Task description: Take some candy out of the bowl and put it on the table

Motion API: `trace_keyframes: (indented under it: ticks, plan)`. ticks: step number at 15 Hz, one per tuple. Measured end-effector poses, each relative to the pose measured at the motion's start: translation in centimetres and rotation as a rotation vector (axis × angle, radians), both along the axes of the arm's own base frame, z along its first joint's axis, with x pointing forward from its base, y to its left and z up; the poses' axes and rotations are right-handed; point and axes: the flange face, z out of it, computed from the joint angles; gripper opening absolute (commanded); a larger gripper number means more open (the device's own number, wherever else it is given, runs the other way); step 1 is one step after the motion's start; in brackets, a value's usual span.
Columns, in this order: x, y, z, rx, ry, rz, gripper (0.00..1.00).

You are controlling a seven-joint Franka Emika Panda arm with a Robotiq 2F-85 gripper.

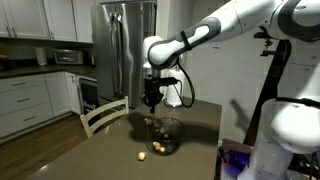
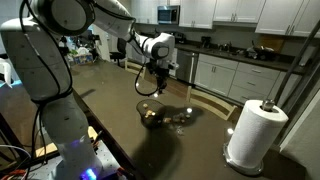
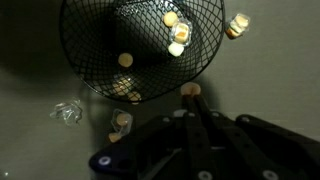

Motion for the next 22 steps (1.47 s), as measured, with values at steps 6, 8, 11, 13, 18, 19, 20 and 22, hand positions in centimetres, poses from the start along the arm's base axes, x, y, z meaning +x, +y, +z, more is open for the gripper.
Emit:
trace_keyframes:
  ticks: [6,8,11,13,18,19,20,22]
  plan:
    - [3.0,1.2,-0.8,0.006,0.012,0.047,0.04]
    - [3.7,1.9,-1.6,0.009,0.02,0.076,0.04]
    - [4.6,3.0,-3.0,0.014,0.036,0.126,0.04]
    - [5.2,3.6,-3.8,0.019,0.045,0.16,0.04]
    - [6.7,5.0,-4.8,0.03,0.042,0.248,0.04]
    - [7.0,5.3,-5.0,0.032,0.04,0.268,0.04]
    - [7.2,5.7,-5.1,0.035,0.038,0.285,0.04]
    - [7.8,6.3,-5.5,0.04,0.038,0.315,0.04]
